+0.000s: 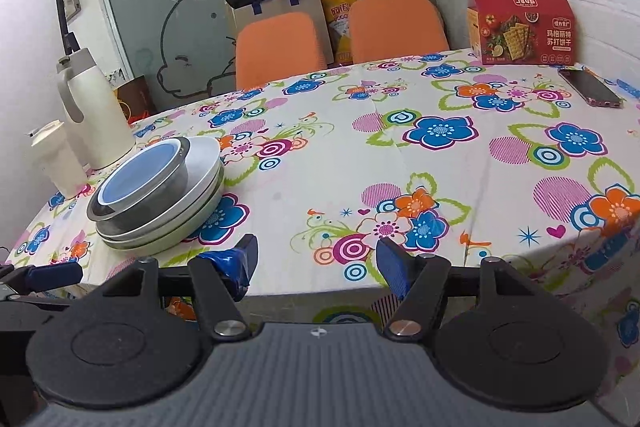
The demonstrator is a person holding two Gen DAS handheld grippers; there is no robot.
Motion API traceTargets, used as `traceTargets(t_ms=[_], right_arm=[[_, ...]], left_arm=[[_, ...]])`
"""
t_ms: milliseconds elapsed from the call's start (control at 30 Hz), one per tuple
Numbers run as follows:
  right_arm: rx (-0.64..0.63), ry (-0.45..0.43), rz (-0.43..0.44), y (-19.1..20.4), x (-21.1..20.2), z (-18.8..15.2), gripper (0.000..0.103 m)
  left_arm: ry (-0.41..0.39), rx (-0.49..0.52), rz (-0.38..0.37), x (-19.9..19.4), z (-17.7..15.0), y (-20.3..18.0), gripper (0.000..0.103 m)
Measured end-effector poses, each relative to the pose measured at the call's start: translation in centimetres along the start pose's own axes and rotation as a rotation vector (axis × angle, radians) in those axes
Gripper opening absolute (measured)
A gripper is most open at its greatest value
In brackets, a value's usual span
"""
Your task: Organize plates and bowls
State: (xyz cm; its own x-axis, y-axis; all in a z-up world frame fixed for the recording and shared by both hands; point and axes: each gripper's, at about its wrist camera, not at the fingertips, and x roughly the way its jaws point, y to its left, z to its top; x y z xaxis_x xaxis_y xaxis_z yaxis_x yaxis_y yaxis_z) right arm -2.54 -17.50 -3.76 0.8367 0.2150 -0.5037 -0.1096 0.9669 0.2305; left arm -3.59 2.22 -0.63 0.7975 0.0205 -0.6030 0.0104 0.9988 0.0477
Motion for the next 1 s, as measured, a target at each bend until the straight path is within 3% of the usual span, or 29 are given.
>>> traceTargets(t_ms=[333,767,1000], right_arm=[[-0.047,-0.023,-0.025,0.6,-0.9,-0.1,0.052],[-0.071,0.017,-0.023,1.3,-0.5,-0.7,0.052],[-0.063,0.020,-0.024,1.2,-0.5,-0.7,0.053]], left_arm=[[-0.007,-0.021,0.023,-0.3,0.1,0.6,0.102],[-0.001,-0.033,0.019,-0.4,0.0,1.0,0.102],[-0.068,-0.024,0.000,-1.3,-0.1,1.0,0.101]])
